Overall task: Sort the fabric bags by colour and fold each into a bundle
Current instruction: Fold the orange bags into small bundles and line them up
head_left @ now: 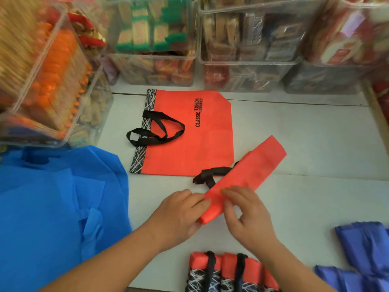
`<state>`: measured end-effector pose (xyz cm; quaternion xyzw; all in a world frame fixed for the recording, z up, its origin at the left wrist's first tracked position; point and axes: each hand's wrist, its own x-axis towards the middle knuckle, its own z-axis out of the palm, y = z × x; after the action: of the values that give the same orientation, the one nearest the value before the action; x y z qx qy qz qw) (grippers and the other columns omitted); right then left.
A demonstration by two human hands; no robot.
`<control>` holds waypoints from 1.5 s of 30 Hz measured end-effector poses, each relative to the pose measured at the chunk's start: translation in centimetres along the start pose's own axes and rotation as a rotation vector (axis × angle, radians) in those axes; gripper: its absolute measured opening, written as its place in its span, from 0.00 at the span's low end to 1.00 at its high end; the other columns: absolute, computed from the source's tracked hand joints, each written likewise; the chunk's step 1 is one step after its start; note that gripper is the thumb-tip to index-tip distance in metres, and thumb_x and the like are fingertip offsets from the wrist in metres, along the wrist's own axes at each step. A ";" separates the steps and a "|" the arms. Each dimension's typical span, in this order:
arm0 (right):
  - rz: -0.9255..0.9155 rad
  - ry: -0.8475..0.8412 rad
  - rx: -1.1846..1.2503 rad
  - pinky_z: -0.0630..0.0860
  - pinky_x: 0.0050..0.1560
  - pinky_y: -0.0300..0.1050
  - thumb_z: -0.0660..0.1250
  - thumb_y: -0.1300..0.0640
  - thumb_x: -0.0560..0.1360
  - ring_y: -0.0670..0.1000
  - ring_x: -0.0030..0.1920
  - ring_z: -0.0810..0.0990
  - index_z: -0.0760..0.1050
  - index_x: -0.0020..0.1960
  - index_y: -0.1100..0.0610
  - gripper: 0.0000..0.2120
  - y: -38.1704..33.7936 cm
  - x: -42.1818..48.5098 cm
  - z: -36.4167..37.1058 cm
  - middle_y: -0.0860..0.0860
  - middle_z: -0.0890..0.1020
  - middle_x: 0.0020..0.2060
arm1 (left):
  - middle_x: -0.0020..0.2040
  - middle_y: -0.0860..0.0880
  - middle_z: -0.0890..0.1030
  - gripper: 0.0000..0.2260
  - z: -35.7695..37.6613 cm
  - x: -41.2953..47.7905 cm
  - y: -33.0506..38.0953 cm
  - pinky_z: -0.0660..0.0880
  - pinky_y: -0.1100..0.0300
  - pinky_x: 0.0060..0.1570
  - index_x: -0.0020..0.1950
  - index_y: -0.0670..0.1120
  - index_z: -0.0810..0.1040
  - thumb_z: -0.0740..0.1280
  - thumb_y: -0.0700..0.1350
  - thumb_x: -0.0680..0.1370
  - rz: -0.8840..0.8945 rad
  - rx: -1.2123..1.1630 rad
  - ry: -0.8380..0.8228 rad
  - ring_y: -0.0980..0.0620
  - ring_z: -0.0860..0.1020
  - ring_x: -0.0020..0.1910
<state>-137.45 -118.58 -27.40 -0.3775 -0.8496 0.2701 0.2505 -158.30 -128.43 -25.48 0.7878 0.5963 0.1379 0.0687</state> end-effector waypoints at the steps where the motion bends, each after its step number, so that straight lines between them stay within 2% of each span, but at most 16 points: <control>1: 0.019 -0.054 0.070 0.74 0.67 0.60 0.64 0.54 0.74 0.54 0.67 0.78 0.84 0.61 0.51 0.18 0.1 -1.2 -0.1 0.48 0.82 0.62 | 0.52 0.49 0.82 0.15 -0.6 0.3 0.5 0.77 0.52 0.43 0.57 0.45 0.81 0.68 0.46 0.72 -0.011 -0.073 0.011 0.46 0.78 0.44; 3: 0.052 -0.167 0.163 0.65 0.76 0.60 0.63 0.53 0.69 0.54 0.78 0.66 0.81 0.66 0.47 0.26 1.0 -2.7 -0.9 0.48 0.74 0.73 | 0.47 0.50 0.80 0.09 -2.0 1.2 1.6 0.76 0.50 0.43 0.53 0.46 0.81 0.69 0.46 0.75 -0.027 -0.200 -0.001 0.47 0.75 0.44; 5: 0.136 -0.251 0.252 0.58 0.79 0.53 0.68 0.48 0.72 0.52 0.83 0.55 0.82 0.63 0.42 0.19 1.6 -3.3 -2.2 0.47 0.63 0.81 | 0.42 0.53 0.77 0.06 -3.3 2.4 2.5 0.74 0.52 0.43 0.50 0.48 0.80 0.69 0.50 0.78 0.002 -0.288 0.001 0.49 0.72 0.43; 7: 0.212 -0.298 0.274 0.55 0.80 0.47 0.68 0.33 0.75 0.47 0.83 0.50 0.83 0.54 0.39 0.14 2.1 -3.1 -3.4 0.46 0.58 0.82 | 0.38 0.54 0.74 0.10 -3.9 3.9 3.4 0.70 0.59 0.43 0.46 0.50 0.78 0.70 0.55 0.81 0.010 -0.365 0.013 0.51 0.71 0.41; 10: 0.240 -0.413 0.226 0.52 0.79 0.41 0.58 0.24 0.75 0.41 0.82 0.47 0.80 0.59 0.30 0.20 3.5 -2.4 -4.7 0.39 0.59 0.81 | 0.40 0.55 0.78 0.09 -3.5 6.2 4.8 0.72 0.61 0.46 0.45 0.50 0.80 0.75 0.54 0.77 -0.273 -0.633 0.000 0.56 0.76 0.44; 12: 0.379 -0.464 0.387 0.57 0.78 0.39 0.60 0.27 0.76 0.36 0.79 0.57 0.75 0.66 0.30 0.21 3.9 -1.8 -5.3 0.34 0.65 0.76 | 0.48 0.54 0.84 0.11 -2.9 7.5 5.2 0.77 0.61 0.53 0.54 0.53 0.83 0.79 0.48 0.74 -0.542 -0.942 -0.083 0.56 0.81 0.52; 15: 0.644 -0.266 0.722 0.75 0.66 0.43 0.64 0.40 0.80 0.39 0.60 0.82 0.79 0.68 0.48 0.21 4.0 -1.6 -5.6 0.41 0.86 0.58 | 0.58 0.52 0.85 0.30 -1.5 8.8 5.1 0.78 0.61 0.61 0.70 0.55 0.73 0.81 0.41 0.72 -0.689 -1.139 -0.159 0.57 0.83 0.59; 17: 0.759 -0.122 0.837 0.79 0.59 0.44 0.63 0.45 0.82 0.47 0.55 0.86 0.84 0.59 0.54 0.17 3.9 -1.3 -5.5 0.47 0.88 0.51 | 0.58 0.55 0.84 0.34 -0.6 9.3 5.3 0.77 0.61 0.63 0.73 0.57 0.67 0.80 0.42 0.73 -0.727 -1.084 -0.186 0.61 0.82 0.58; 20: 0.789 0.072 0.665 0.81 0.52 0.44 0.67 0.50 0.82 0.48 0.51 0.85 0.78 0.59 0.48 0.07 4.0 -0.2 -4.8 0.48 0.87 0.50 | 0.60 0.59 0.82 0.29 1.4 9.7 4.9 0.73 0.57 0.70 0.74 0.55 0.71 0.76 0.44 0.75 -0.621 -0.890 -0.266 0.65 0.78 0.63; 22: 0.762 0.122 0.551 0.80 0.56 0.48 0.71 0.52 0.80 0.42 0.53 0.83 0.69 0.70 0.44 0.21 4.9 0.9 -4.3 0.46 0.82 0.59 | 0.61 0.58 0.82 0.30 1.8 10.1 4.3 0.72 0.54 0.71 0.76 0.57 0.71 0.72 0.47 0.74 -0.622 -0.827 -0.280 0.64 0.77 0.64; 24: 0.724 0.070 0.416 0.78 0.61 0.50 0.71 0.49 0.78 0.43 0.59 0.81 0.56 0.80 0.36 0.37 6.3 2.3 -4.5 0.42 0.76 0.68 | 0.63 0.60 0.81 0.30 2.3 10.7 3.6 0.70 0.58 0.73 0.76 0.61 0.71 0.71 0.43 0.75 -0.603 -0.791 -0.284 0.65 0.76 0.65; 26: 0.666 -0.036 0.329 0.77 0.61 0.51 0.70 0.44 0.78 0.46 0.61 0.80 0.48 0.80 0.30 0.41 7.5 3.8 -4.9 0.40 0.73 0.71 | 0.62 0.64 0.78 0.33 2.9 11.1 3.2 0.67 0.66 0.71 0.77 0.61 0.67 0.67 0.34 0.77 -0.527 -0.748 -0.335 0.66 0.74 0.65; 28: 0.596 -0.123 0.230 0.77 0.57 0.50 0.69 0.42 0.78 0.47 0.59 0.80 0.53 0.78 0.31 0.36 8.2 5.0 -5.0 0.38 0.71 0.68 | 0.58 0.58 0.75 0.33 3.7 11.3 2.9 0.70 0.64 0.67 0.79 0.55 0.68 0.64 0.32 0.77 -0.451 -0.668 -0.355 0.58 0.75 0.62; 31: 0.596 -0.256 -0.052 0.75 0.48 0.49 0.67 0.39 0.78 0.54 0.53 0.82 0.63 0.73 0.36 0.26 8.7 6.8 -4.8 0.44 0.66 0.65 | 0.56 0.55 0.72 0.31 4.8 10.9 2.2 0.71 0.65 0.61 0.79 0.50 0.69 0.62 0.33 0.77 -0.419 -0.577 -0.332 0.56 0.74 0.57; 37: 0.556 -0.437 -0.295 0.72 0.44 0.49 0.63 0.34 0.78 0.57 0.53 0.80 0.58 0.74 0.35 0.27 7.8 8.5 -4.4 0.50 0.62 0.64 | 0.55 0.54 0.77 0.31 4.1 8.8 0.4 0.68 0.65 0.59 0.76 0.50 0.73 0.59 0.33 0.74 -0.342 -0.493 -0.233 0.56 0.72 0.56; 45: 0.546 -0.550 -0.339 0.77 0.49 0.54 0.62 0.34 0.80 0.60 0.57 0.78 0.57 0.73 0.37 0.26 8.2 9.8 -4.2 0.52 0.62 0.64 | 0.67 0.51 0.76 0.30 2.2 2.0 -3.4 0.75 0.47 0.60 0.70 0.52 0.77 0.65 0.32 0.70 -0.333 -0.129 -0.094 0.45 0.77 0.63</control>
<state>-136.42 -105.17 -27.49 -0.5385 -0.7860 0.2733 -0.1318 -160.27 -125.48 -28.23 0.6778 0.7045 0.1257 0.1688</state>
